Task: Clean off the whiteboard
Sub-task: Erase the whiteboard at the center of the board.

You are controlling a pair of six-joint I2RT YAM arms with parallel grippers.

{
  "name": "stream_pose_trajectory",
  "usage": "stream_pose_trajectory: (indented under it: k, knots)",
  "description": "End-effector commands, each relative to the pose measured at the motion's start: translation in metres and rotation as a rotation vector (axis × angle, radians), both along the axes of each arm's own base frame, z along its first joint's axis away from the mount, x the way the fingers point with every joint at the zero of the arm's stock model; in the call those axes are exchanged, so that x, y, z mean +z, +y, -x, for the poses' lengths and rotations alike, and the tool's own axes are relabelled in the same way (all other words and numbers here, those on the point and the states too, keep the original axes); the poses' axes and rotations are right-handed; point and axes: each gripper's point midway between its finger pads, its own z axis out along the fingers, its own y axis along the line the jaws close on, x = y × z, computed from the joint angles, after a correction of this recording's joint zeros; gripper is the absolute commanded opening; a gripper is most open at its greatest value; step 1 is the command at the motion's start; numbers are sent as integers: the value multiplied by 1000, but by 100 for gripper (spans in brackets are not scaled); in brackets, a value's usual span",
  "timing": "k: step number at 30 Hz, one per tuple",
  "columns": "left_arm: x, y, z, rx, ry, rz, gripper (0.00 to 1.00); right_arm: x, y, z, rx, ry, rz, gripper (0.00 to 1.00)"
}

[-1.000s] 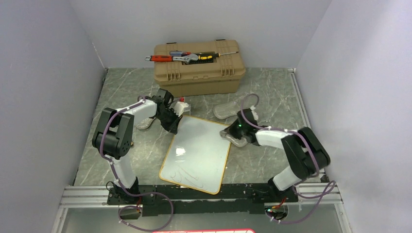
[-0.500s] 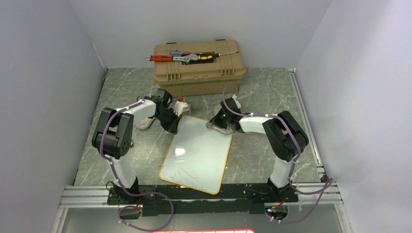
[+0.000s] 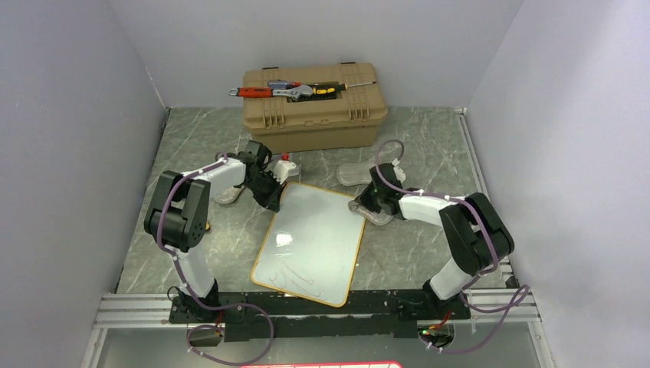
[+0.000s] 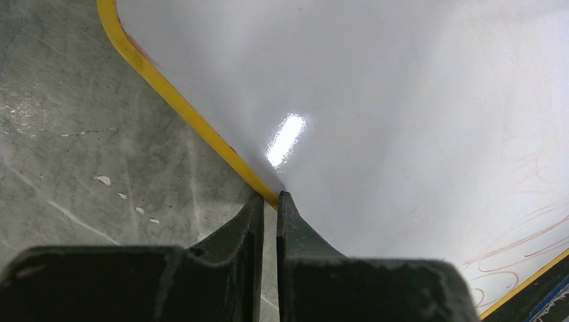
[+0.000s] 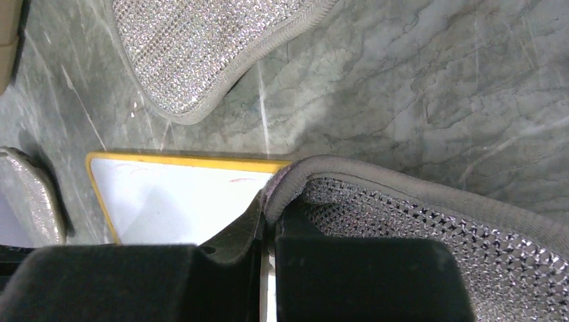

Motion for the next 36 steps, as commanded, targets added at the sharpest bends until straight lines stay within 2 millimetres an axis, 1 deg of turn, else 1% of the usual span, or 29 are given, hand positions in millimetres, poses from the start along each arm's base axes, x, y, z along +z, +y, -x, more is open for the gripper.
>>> stream_pose_trajectory:
  k: [1, 4, 7, 9, 10, 11, 12, 15, 16, 17, 18, 19, 20, 22, 23, 25, 27, 28, 29, 32, 33, 34, 35, 36]
  knots:
    - [-40, 36, 30, -38, 107, -172, 9, -80, -60, 78, 30, 350, 330, 0]
    - [-40, 35, 30, -39, 107, -171, 9, -83, -24, 61, 105, 316, 314, 0]
    - [-40, 35, 30, -38, 109, -170, 9, -86, 18, 46, 188, 294, 284, 0]
    - [-41, 35, 29, -35, 111, -173, 9, -82, 38, 42, 226, 282, 261, 0]
    - [-41, 35, 29, -36, 112, -171, 9, -79, 42, 42, 235, 276, 251, 0]
    - [-40, 35, 29, -35, 109, -169, 9, -76, 41, 47, 241, 283, 251, 0]
    - [-39, 35, 29, -34, 107, -168, 9, -74, 32, 51, 234, 293, 270, 0]
    - [-38, 34, 29, -34, 104, -164, 9, -64, -8, 73, 195, 344, 323, 0]
    - [-38, 34, 30, -34, 103, -163, 9, -57, -19, 81, 184, 346, 313, 0]
    - [-38, 34, 30, -34, 104, -160, 9, -60, -35, 100, 178, 383, 307, 0]
    - [-38, 33, 31, -35, 106, -157, 9, -58, -39, 108, 182, 389, 275, 0]
    - [-38, 33, 32, -35, 108, -155, 9, -57, -37, 119, 212, 392, 235, 0]
    - [-38, 33, 32, -35, 107, -154, 9, -56, -31, 131, 255, 398, 179, 0]
    - [-38, 34, 34, -38, 107, -153, 9, -56, -7, 156, 346, 417, 22, 0]
    - [-38, 34, 35, -39, 108, -152, 9, -55, 9, 163, 394, 401, -64, 0]
    - [-39, 34, 38, -40, 115, -148, 9, -54, 36, 174, 471, 392, -161, 0]
    - [-39, 34, 40, -41, 119, -146, 9, -55, 64, 176, 547, 379, -185, 0]
    - [-38, 33, 40, -41, 120, -143, 9, -63, 78, 177, 588, 399, -174, 0]
    - [-37, 33, 41, -41, 122, -141, 9, -61, 95, 173, 624, 386, -176, 0]
    - [-36, 33, 41, -41, 116, -137, 9, -75, 146, 164, 701, 400, -183, 0]
    - [-36, 33, 41, -41, 118, -139, 9, -79, 155, 161, 711, 401, -185, 0]
    - [-37, 33, 41, -40, 119, -142, 9, -83, 159, 159, 709, 406, -177, 0]
    - [-37, 34, 42, -40, 120, -143, 9, -85, 156, 159, 692, 414, -167, 0]
    - [-38, 34, 42, -40, 119, -145, 9, -87, 147, 158, 658, 419, -148, 0]
